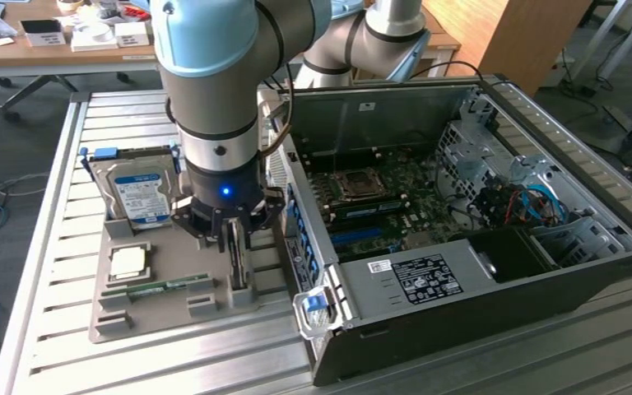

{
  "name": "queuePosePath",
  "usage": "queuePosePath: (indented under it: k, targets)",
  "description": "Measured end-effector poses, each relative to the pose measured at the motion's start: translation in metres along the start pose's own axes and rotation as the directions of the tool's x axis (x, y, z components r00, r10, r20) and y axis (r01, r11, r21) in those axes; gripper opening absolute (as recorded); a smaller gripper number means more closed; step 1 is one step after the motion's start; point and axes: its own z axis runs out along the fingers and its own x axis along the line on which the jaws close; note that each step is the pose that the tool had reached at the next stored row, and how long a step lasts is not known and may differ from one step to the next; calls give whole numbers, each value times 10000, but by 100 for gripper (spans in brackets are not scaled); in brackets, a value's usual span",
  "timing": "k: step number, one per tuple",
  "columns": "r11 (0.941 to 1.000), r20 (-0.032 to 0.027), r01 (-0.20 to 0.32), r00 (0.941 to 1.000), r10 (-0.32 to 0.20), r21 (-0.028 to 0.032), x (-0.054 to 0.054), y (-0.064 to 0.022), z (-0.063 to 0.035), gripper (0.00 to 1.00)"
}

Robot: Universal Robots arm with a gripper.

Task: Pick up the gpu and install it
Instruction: 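Pick up the gpu and move the gpu toward the slot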

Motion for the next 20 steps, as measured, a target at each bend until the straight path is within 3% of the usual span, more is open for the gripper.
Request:
queuePosePath:
  k: [9, 11, 12, 20]
  targets:
    - [10000, 0, 0, 10000, 0, 0, 0, 0, 0, 42]
    - [10000, 0, 0, 10000, 0, 0, 0, 0, 0, 40]
    - [10000, 0, -1, 10000, 1, 0, 0, 0, 0, 33]
    - [10000, 0, 0, 10000, 0, 0, 0, 0, 0, 33]
